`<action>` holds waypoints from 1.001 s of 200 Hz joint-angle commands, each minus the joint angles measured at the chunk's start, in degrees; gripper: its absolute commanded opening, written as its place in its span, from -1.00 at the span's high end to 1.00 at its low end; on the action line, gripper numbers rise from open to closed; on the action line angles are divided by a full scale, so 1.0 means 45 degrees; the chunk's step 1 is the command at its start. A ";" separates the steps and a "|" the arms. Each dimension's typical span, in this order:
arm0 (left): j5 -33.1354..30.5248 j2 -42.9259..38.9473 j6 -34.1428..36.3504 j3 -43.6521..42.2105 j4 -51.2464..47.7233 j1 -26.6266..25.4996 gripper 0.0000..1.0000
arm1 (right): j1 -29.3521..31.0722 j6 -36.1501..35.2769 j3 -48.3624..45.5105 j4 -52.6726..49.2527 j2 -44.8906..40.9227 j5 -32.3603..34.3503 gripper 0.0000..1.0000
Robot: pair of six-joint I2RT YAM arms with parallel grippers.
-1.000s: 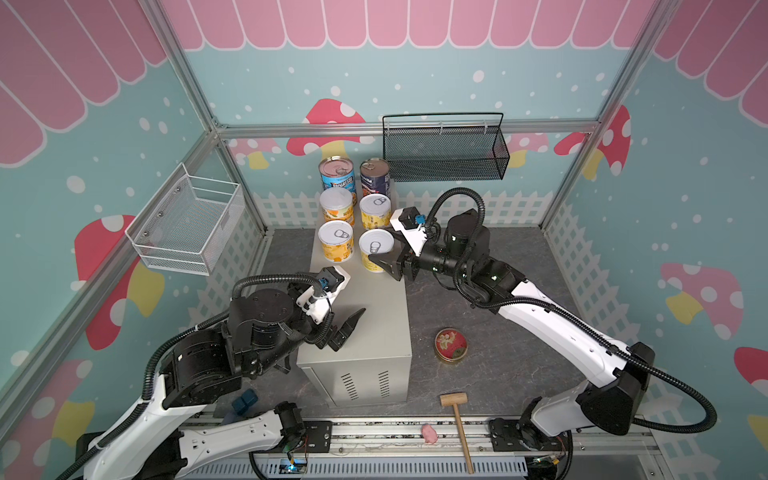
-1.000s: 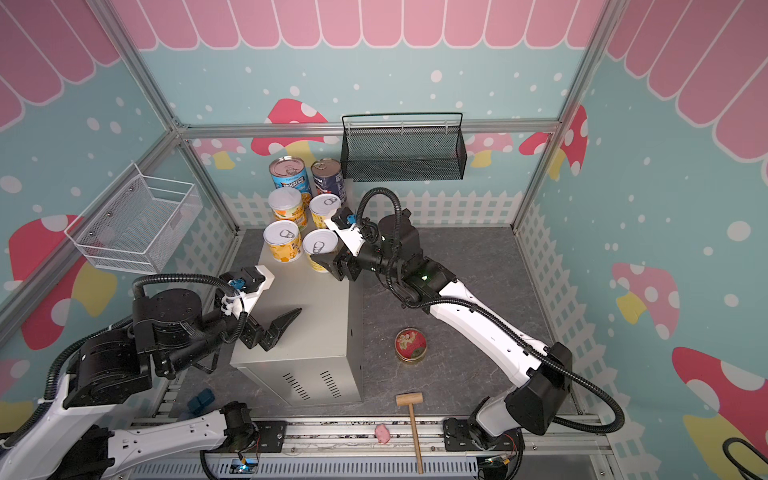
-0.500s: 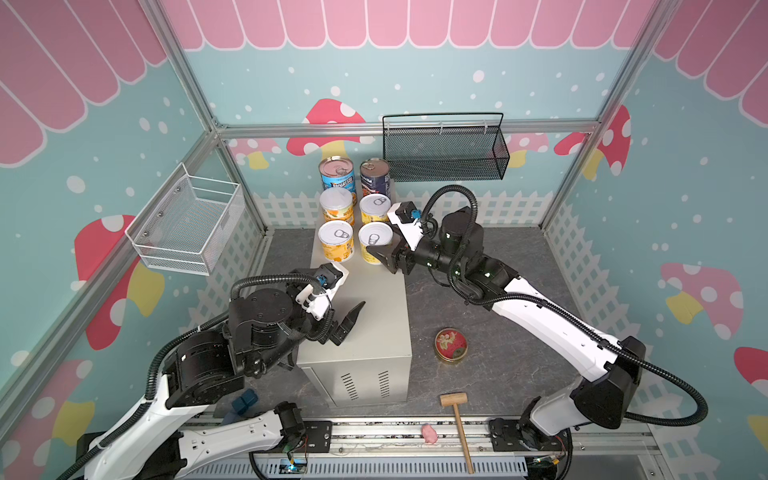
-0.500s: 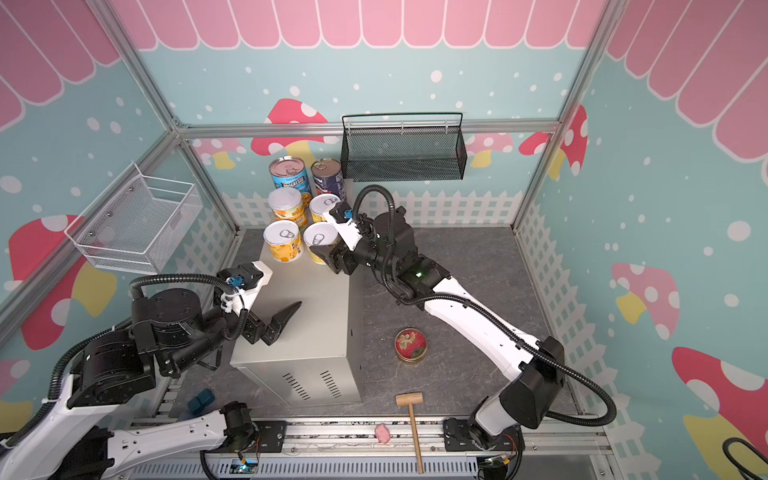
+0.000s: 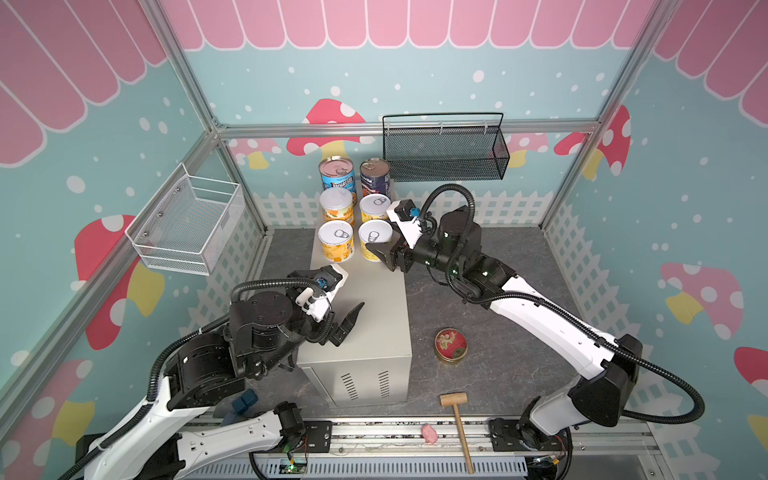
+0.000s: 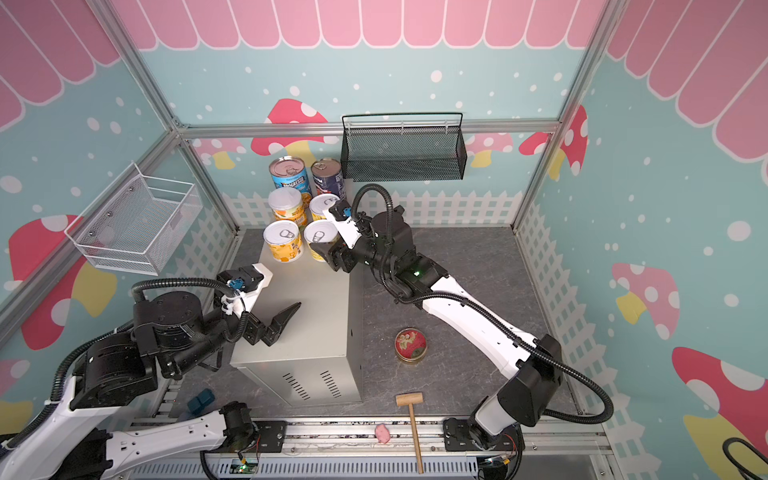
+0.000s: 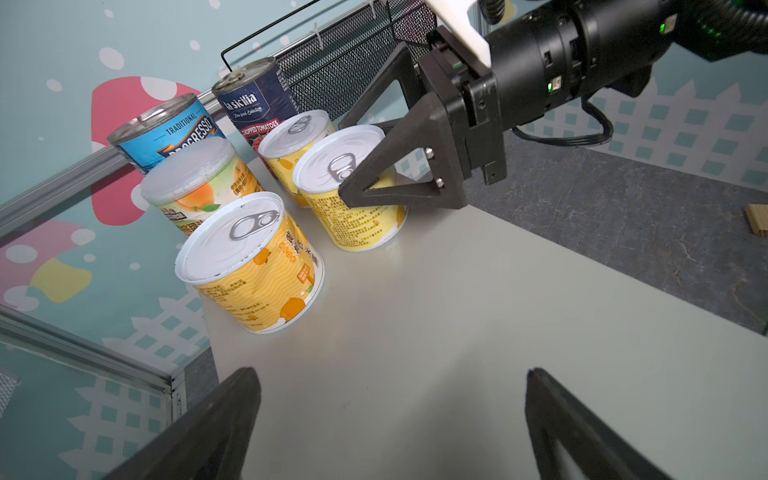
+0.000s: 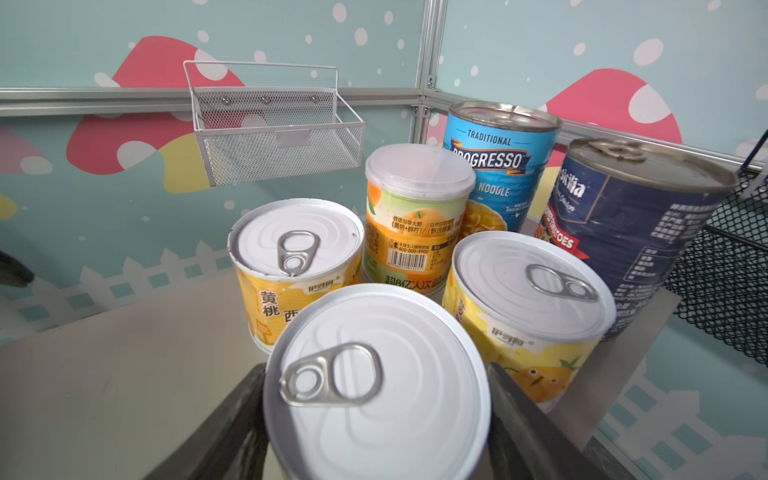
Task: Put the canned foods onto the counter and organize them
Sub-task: 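Push the yellow can farther from the robot into the can group with the right gripper, then open the right gripper and raise it off the yellow can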
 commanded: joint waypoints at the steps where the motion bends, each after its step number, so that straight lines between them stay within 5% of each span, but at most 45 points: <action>1: -0.0157 -0.0176 0.0304 -0.0105 0.0177 0.0069 -0.99 | 0.0044 -0.0056 0.0110 -0.0516 0.0276 0.0279 -0.41; 68: -0.0111 -0.0144 0.0311 -0.0158 0.0253 0.0088 -0.99 | 0.0045 -0.0071 0.0084 -0.0516 0.0219 0.0105 -0.50; 125: -0.0111 -0.0176 0.0373 -0.0256 0.0310 0.0137 -1.00 | 0.0045 0.0054 -0.0080 -0.0561 -0.0407 0.0162 -0.90; 200: -0.0067 -0.0279 0.0449 -0.0381 0.0376 0.0166 -0.99 | -0.0207 0.0537 -0.1545 -0.1297 -0.2585 0.2478 -0.99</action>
